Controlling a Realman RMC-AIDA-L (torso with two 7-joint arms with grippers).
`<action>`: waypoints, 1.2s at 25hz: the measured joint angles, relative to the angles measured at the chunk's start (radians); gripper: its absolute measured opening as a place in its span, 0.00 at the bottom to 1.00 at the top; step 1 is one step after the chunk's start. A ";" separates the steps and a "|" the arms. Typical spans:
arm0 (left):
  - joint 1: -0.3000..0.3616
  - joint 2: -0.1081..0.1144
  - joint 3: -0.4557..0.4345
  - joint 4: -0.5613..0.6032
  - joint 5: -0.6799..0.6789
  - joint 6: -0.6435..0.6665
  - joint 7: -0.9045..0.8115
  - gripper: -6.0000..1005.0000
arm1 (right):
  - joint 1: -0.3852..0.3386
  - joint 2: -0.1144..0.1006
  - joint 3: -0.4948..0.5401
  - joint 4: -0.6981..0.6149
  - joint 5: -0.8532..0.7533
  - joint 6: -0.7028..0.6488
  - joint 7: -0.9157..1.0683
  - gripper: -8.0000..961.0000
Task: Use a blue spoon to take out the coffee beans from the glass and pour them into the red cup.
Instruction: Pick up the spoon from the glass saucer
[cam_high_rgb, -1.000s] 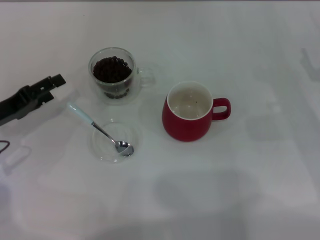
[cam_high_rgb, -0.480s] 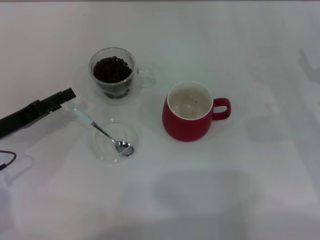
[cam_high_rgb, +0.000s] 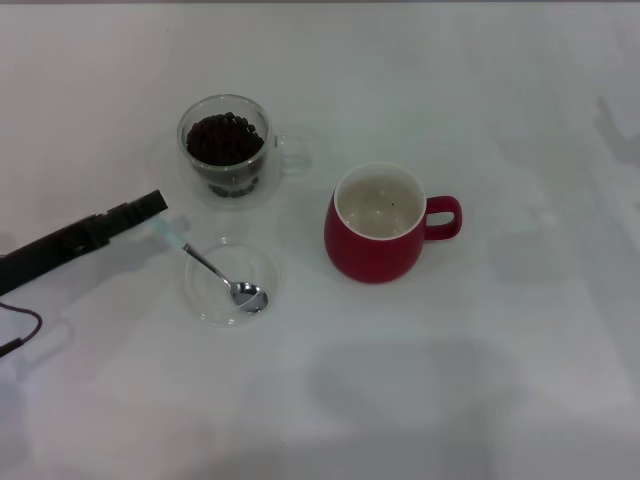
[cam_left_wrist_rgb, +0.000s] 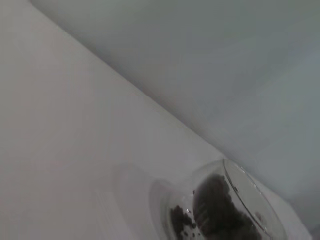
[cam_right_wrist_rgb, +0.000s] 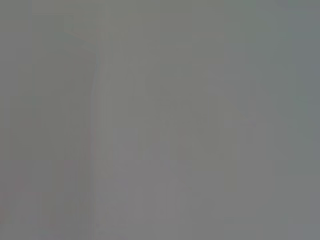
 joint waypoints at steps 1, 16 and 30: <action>0.002 -0.004 0.000 -0.001 0.001 0.000 0.022 0.89 | 0.000 0.000 0.001 0.000 0.000 0.000 0.000 0.90; 0.003 -0.023 -0.005 0.000 -0.003 -0.012 0.086 0.89 | 0.004 0.001 0.006 -0.001 0.005 0.000 0.002 0.90; 0.017 -0.042 -0.005 0.005 -0.040 -0.042 0.009 0.89 | 0.003 0.001 0.007 -0.016 0.006 -0.003 0.008 0.89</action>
